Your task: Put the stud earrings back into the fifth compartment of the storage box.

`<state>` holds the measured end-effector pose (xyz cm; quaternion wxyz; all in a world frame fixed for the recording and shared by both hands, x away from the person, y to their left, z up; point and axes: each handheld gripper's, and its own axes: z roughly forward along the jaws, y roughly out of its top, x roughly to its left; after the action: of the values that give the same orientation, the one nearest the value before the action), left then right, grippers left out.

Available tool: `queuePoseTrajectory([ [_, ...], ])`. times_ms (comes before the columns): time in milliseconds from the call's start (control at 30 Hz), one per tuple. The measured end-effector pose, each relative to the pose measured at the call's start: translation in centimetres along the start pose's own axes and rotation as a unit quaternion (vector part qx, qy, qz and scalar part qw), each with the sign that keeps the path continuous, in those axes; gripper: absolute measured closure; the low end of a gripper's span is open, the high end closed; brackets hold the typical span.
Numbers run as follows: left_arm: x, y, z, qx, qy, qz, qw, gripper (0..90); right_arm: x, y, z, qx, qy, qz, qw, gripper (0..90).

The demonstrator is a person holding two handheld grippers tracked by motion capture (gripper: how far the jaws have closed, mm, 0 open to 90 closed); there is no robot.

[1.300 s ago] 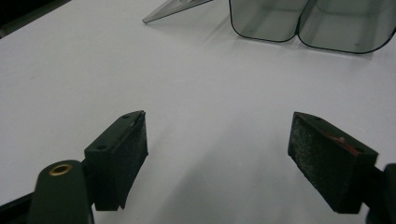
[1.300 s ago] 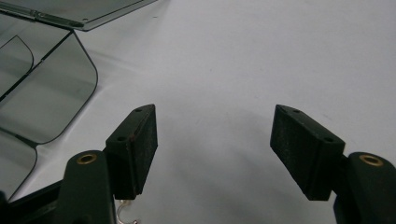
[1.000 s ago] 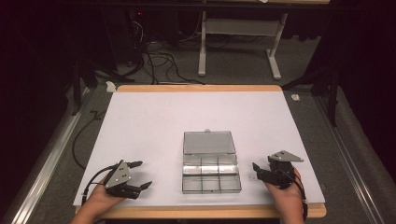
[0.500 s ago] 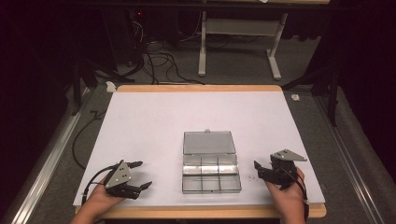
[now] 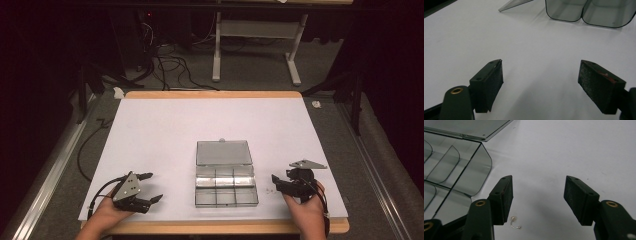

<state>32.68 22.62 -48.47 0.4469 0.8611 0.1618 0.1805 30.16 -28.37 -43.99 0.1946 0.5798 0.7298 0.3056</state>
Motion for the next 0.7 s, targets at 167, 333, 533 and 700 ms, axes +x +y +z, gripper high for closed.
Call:
queuePoseTrajectory([
  [167,0.0,0.0,0.0,0.002,0.0,0.0,1.0,20.8,0.0,0.2,-0.2,-0.013,0.023,0.027,0.9993,42.8],
  [333,0.1,0.0,0.0,0.004,-0.002,-0.001,1.0,20.8,0.2,0.3,-0.2,-0.004,0.026,0.016,0.9995,49.5],
  [533,0.1,0.0,0.1,0.004,-0.004,-0.002,1.0,20.8,0.6,0.7,0.1,0.041,0.025,-0.006,0.9988,51.9],
  [700,0.1,0.0,0.1,0.005,-0.004,-0.002,1.0,20.8,0.9,0.9,0.0,0.064,0.028,-0.017,0.9974,56.2],
])
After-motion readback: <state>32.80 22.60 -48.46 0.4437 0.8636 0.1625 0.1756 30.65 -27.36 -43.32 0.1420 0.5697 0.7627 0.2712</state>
